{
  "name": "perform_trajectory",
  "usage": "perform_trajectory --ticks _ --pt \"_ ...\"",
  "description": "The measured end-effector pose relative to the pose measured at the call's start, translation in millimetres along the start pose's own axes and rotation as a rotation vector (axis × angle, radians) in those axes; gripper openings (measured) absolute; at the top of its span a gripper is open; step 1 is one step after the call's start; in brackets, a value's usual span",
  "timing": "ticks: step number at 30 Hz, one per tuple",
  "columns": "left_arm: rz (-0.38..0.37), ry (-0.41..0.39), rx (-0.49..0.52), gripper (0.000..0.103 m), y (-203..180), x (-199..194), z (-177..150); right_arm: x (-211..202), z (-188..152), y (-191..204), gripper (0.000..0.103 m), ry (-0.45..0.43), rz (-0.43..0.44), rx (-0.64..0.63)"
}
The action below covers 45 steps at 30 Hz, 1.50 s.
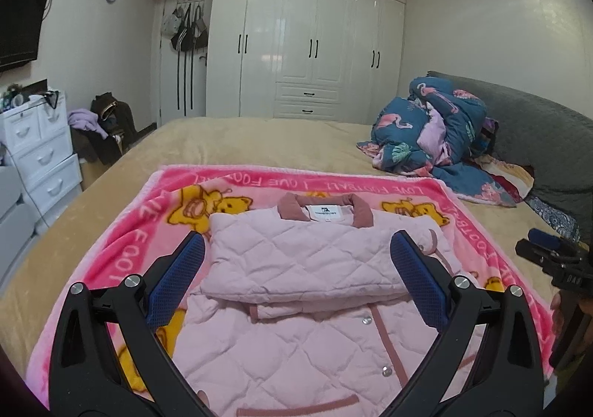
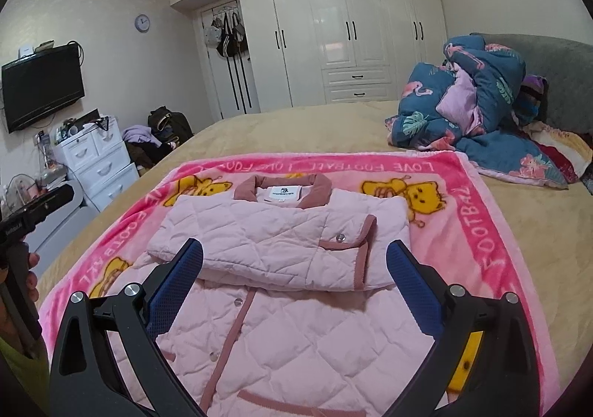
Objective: Fold large clothes
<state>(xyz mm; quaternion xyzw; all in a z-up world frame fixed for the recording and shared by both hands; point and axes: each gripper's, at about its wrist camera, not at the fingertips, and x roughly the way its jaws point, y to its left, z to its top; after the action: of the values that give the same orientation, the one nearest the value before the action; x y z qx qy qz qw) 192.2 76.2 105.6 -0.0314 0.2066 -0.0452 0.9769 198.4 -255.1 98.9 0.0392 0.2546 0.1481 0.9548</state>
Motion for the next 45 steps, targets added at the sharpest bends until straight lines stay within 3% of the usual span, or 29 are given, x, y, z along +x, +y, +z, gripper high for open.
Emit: perform_trajectory --ticks 11,18,45 --pt "-0.026 0.031 0.010 0.094 -17 -20 -33 -33 -12 3 0.099 -0.004 0.022 -0.026" --pt "-0.036 0.103 0.015 0.094 -24 -24 -64 -41 -30 4 0.099 0.035 0.032 -0.031" --pt "0.071 0.325 0.057 0.094 -20 -37 -142 -43 -115 -18 0.099 0.250 0.012 0.016"
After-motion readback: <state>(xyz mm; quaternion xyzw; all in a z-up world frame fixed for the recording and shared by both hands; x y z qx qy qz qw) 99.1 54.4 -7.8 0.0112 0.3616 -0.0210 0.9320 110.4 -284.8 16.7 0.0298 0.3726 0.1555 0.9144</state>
